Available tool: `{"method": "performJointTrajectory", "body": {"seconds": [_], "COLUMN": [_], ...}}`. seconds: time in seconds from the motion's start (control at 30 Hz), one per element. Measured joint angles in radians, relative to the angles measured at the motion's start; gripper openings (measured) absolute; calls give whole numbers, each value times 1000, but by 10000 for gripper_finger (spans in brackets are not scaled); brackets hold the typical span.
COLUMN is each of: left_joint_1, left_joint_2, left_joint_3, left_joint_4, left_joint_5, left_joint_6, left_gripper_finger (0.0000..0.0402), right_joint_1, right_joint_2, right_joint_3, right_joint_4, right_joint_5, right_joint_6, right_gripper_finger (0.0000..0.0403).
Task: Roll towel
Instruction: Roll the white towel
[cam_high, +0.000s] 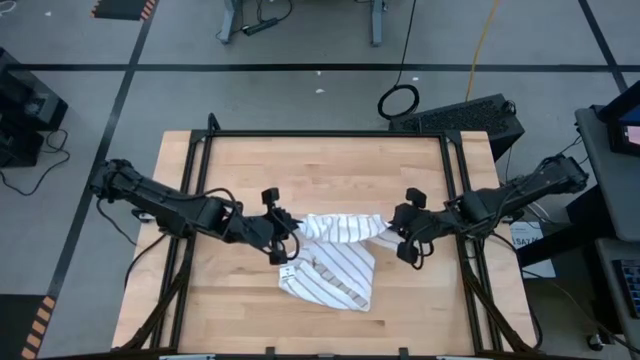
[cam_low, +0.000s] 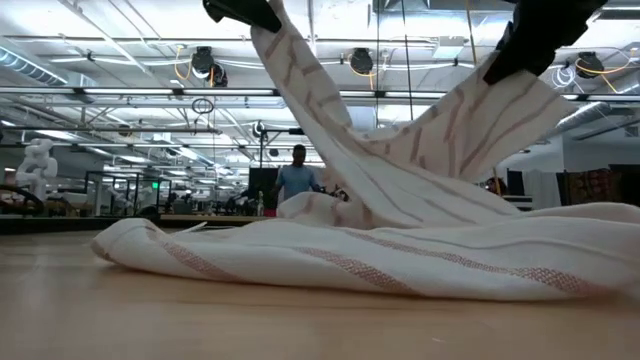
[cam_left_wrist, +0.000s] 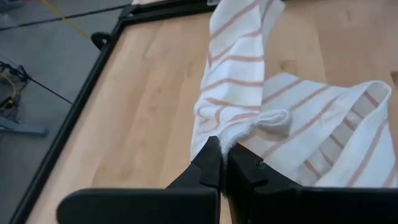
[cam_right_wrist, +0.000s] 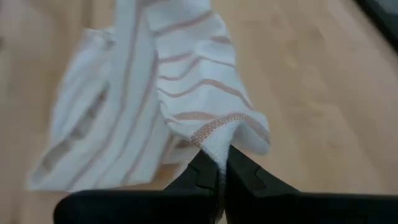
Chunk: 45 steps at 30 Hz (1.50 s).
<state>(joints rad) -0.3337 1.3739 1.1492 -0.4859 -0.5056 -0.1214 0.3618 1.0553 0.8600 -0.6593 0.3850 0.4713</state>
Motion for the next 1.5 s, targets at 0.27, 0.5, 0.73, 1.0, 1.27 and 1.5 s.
{"method": "performJointTrajectory", "body": {"seconds": [0.27, 0.5, 0.73, 1.0, 1.27, 1.5], "left_joint_1": [-16, 3, 10, 10, 10, 13], "left_joint_2": [0, 0, 0, 0, 0, 0], "left_joint_3": [0, 0, 0, 0, 0, -1], "left_joint_4": [-43, -46, -47, -48, -57, -52], "left_joint_5": [-28, -30, -30, -31, -31, -31], "left_joint_6": [-31, -50, -70, -107, -80, -48], "left_gripper_finger": [8, 8, 8, 8, 8, 8], "right_joint_1": [9, -32, -82, 46, 223, 313], "right_joint_2": [65, 65, 73, 64, 67, 80], "right_joint_3": [-1, -1, -1, -83, -282, -380], "right_joint_4": [18, 4, -159, -217, 10, 57], "right_joint_5": [7, -30, -75, -56, -24, 13], "right_joint_6": [155, 171, 179, 347, 716, 845], "right_gripper_finger": [5, 44, 117, 180, 206, 208]}}
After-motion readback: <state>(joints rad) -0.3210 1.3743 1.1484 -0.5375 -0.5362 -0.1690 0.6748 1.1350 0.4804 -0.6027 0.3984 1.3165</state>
